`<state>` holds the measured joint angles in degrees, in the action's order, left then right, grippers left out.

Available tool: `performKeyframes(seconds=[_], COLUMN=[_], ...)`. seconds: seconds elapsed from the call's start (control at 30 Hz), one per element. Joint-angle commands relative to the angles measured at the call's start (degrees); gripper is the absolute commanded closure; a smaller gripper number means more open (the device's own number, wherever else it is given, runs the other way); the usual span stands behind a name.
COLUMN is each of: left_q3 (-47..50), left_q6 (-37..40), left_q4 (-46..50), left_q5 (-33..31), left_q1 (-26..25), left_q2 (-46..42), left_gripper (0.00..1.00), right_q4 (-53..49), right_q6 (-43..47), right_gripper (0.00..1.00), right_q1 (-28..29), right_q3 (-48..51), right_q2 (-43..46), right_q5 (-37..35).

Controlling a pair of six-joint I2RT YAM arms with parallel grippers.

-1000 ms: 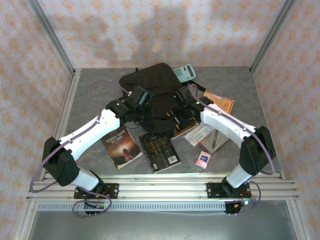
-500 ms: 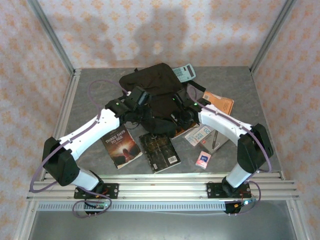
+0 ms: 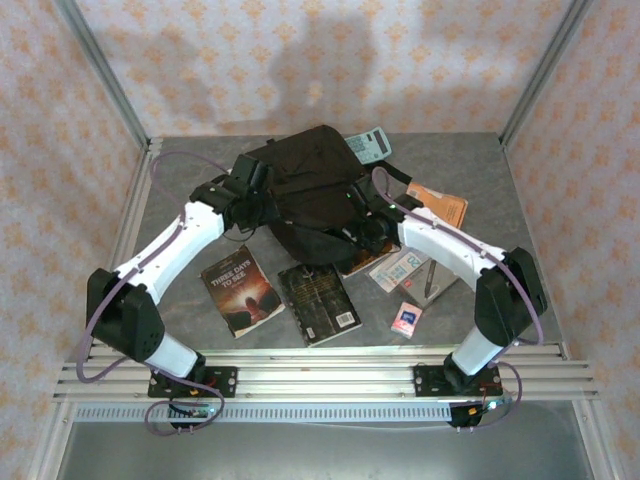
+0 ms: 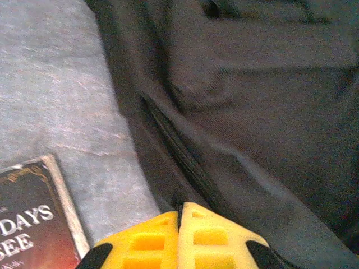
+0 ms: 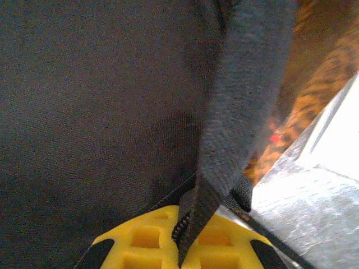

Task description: Pack books, pencil case, and school supplies into a backpack

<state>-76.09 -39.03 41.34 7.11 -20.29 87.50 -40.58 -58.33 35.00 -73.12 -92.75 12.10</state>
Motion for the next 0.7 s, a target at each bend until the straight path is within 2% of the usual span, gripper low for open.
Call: performKeyframes(seconds=[0.0, 0.23, 0.4, 0.47, 0.6, 0.67], left_q3=[-2.2, -3.7, -2.9, -3.6, -6.8, -8.9], left_q6=[2.0, 1.3, 1.1, 1.9, 2.9, 3.1], left_q4=[1.2, 0.2, -3.5, -2.7, -0.5, 0.9], left_q5=[-5.7, -3.5, 7.2, 7.8, 7.1, 6.2], left_q1=[3.9, 7.8, 5.8, 3.9, -1.7, -4.4], left_q2=[1.6, 5.7, 5.9, 5.3, 4.6, 5.7], left_gripper=[1.0, 1.0, 1.0, 1.0, 0.72, 0.62], right_q4=[-5.5, -4.8, -1.8, -0.5, 0.9, 1.1], right_q6=[4.5, 7.5, 8.8, 9.5, 10.4, 10.6], right_gripper=[1.0, 1.0, 1.0, 1.0, 1.0, 1.0], right_q1=[-2.8, -4.3, -4.2, -4.1, -3.3, -2.9], right_q3=[0.2, 1.3, 1.8, 2.3, 2.8, 2.9], right_q2=[3.1, 5.9, 5.0, 4.7, 4.0, 3.6], right_q5=[-5.6, -5.8, -0.7, 0.6, 1.3, 1.5])
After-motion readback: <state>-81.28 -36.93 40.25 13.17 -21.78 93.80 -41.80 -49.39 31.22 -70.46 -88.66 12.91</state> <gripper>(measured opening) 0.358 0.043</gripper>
